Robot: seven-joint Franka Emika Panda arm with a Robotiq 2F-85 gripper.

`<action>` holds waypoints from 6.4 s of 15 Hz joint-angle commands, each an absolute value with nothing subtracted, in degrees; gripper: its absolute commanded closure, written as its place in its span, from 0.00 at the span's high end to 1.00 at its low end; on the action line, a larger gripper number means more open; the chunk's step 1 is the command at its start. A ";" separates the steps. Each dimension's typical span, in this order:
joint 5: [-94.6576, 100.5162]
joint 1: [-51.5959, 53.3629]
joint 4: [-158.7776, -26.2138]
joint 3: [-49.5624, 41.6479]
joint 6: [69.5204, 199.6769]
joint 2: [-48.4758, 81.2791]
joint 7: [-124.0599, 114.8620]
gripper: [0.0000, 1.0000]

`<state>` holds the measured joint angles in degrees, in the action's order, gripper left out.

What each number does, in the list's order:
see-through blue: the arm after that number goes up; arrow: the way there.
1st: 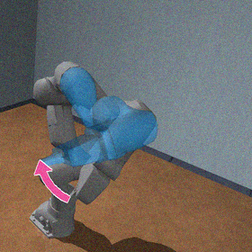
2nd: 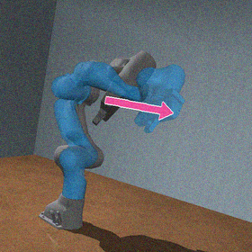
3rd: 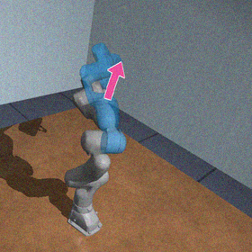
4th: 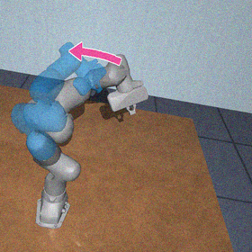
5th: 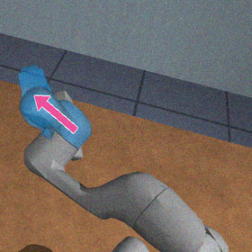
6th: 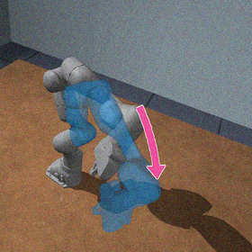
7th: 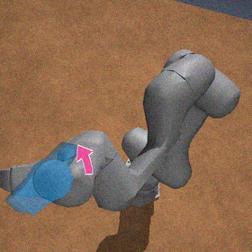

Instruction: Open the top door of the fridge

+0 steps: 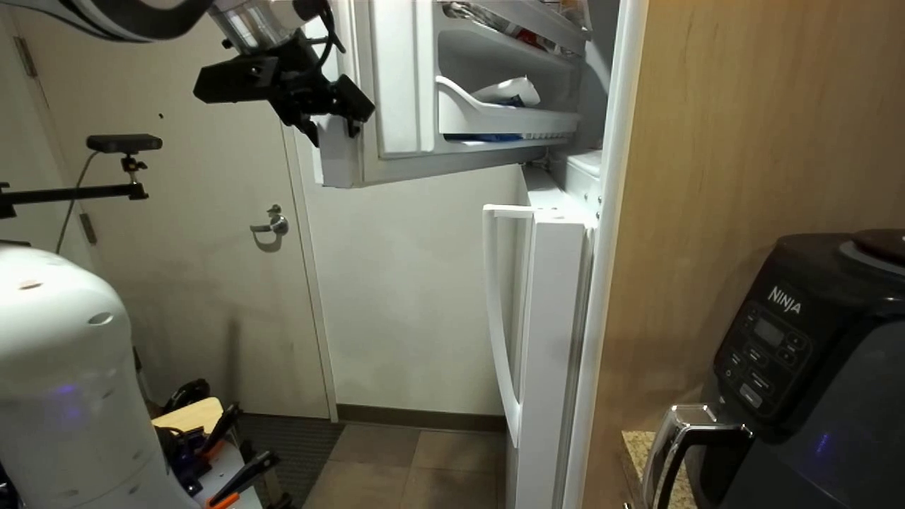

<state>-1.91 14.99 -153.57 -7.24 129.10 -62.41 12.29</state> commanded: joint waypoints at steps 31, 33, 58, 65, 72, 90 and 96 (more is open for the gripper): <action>-12.63 28.63 -142.51 -1.55 126.35 -61.55 18.15 1.00; -12.36 28.68 -142.15 -1.48 126.04 -60.81 19.05 1.00; -11.63 31.21 -142.90 2.39 121.11 -59.99 24.99 1.00; -11.63 31.16 -142.90 2.40 121.11 -59.99 24.99 1.00; -11.63 31.15 -142.90 2.40 121.11 -59.99 24.99 1.00; -15.09 40.91 -142.57 4.91 135.41 -50.87 26.42 1.00; -17.83 52.59 -143.17 -0.25 136.64 -50.81 30.87 1.00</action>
